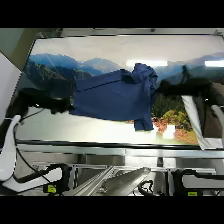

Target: Fold the shirts.

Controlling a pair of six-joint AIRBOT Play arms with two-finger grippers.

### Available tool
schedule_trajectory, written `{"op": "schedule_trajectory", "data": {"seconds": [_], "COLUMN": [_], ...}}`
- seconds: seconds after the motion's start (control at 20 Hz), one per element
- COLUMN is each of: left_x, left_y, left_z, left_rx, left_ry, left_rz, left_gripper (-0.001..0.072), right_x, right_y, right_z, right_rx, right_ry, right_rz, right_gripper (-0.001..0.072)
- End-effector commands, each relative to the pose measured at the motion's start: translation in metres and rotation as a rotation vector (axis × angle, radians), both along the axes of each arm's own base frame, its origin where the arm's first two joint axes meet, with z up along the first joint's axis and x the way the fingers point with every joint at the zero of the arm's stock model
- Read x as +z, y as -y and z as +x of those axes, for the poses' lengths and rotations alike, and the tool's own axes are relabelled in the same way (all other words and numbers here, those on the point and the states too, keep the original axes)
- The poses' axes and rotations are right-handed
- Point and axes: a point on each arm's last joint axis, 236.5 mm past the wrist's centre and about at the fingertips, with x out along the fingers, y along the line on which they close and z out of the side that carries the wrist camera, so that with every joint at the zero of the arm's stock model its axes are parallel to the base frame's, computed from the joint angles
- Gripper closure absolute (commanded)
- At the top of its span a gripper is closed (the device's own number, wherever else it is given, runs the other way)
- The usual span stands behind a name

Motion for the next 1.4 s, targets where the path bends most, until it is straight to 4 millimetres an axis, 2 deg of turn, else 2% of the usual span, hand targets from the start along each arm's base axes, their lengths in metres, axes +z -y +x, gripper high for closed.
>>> {"op": "schedule_trajectory", "data": {"seconds": [0.0,0.05,0.1,0.15,0.2,0.3,0.35,0.4,0.45,0.5,0.55,0.65,0.75,0.8,0.9,1.0,1.1,1.15,1.25,1.35], "left_x": [0.174,0.236,0.290,0.342,0.387,0.467,0.499,0.520,0.534,0.538,0.537,0.517,0.483,0.462,0.406,0.336,0.246,0.193,0.089,-0.002], "left_y": [-0.020,-0.030,-0.036,-0.037,-0.034,-0.026,-0.026,-0.032,-0.041,-0.049,-0.054,-0.058,-0.054,-0.049,-0.034,-0.006,0.020,0.027,0.036,0.037], "left_z": [0.023,0.018,0.006,-0.013,-0.034,-0.083,-0.107,-0.126,-0.140,-0.144,-0.141,-0.111,-0.065,-0.040,0.019,0.079,0.132,0.152,0.179,0.196], "left_rx": [0.064,0.105,0.125,0.136,0.145,0.182,0.214,0.256,0.304,0.335,0.342,0.302,0.212,0.160,0.045,-0.070,-0.166,-0.207,-0.267,-0.286], "left_ry": [0.400,0.548,0.678,0.805,0.922,1.158,1.259,1.321,1.356,1.359,1.345,1.268,1.154,1.087,0.938,0.788,0.616,0.515,0.333,0.203], "left_rz": [0.077,0.116,0.159,0.206,0.248,0.338,0.394,0.468,0.543,0.588,0.594,0.539,0.434,0.391,0.336,0.319,0.341,0.360,0.386,0.380], "left_gripper": [0.0694,0.0694,0.0694,0.0694,0.0694,0.0694,0.0694,0.0694,0.0694,0.0694,0.0694,0.0694,0.0694,0.0694,0.0694,0.0694,0.0694,0.0694,0.0694,0.0694], "right_x": [0.205,0.269,0.328,0.374,0.416,0.480,0.506,0.525,0.538,0.545,0.547,0.539,0.514,0.492,0.437,0.368,0.288,0.243,0.158,0.083], "right_y": [0.053,0.067,0.077,0.081,0.080,0.076,0.075,0.077,0.079,0.080,0.080,0.084,0.096,0.097,0.089,0.075,0.070,0.069,0.072,0.083], "right_z": [0.000,-0.016,-0.039,-0.064,-0.093,-0.144,-0.166,-0.183,-0.197,-0.204,-0.205,-0.192,-0.162,-0.141,-0.094,-0.046,-0.001,0.019,0.050,0.075], "right_rx": [-0.049,-0.073,-0.089,-0.098,-0.107,-0.145,-0.177,-0.216,-0.250,-0.273,-0.279,-0.264,-0.232,-0.188,-0.089,-0.013,0.013,0.018,-0.003,-0.041], "right_ry": [0.392,0.525,0.652,0.754,0.853,1.026,1.102,1.157,1.200,1.223,1.230,1.198,1.106,1.038,0.893,0.734,0.566,0.479,0.334,0.218], "right_rz": [-0.036,-0.077,-0.130,-0.181,-0.237,-0.350,-0.411,-0.467,-0.512,-0.533,-0.537,-0.513,-0.487,-0.452,-0.364,-0.293,-0.263,-0.248,-0.214,-0.196], "right_gripper": [0.0696,0.0696,0.0696,0.0695,0.0695,0.0695,0.0696,0.0695,0.0696,0.0696,0.0695,0.0696,0.0695,0.0695,0.0695,0.0696,0.0695,0.0696,0.0696,0.0695]}}
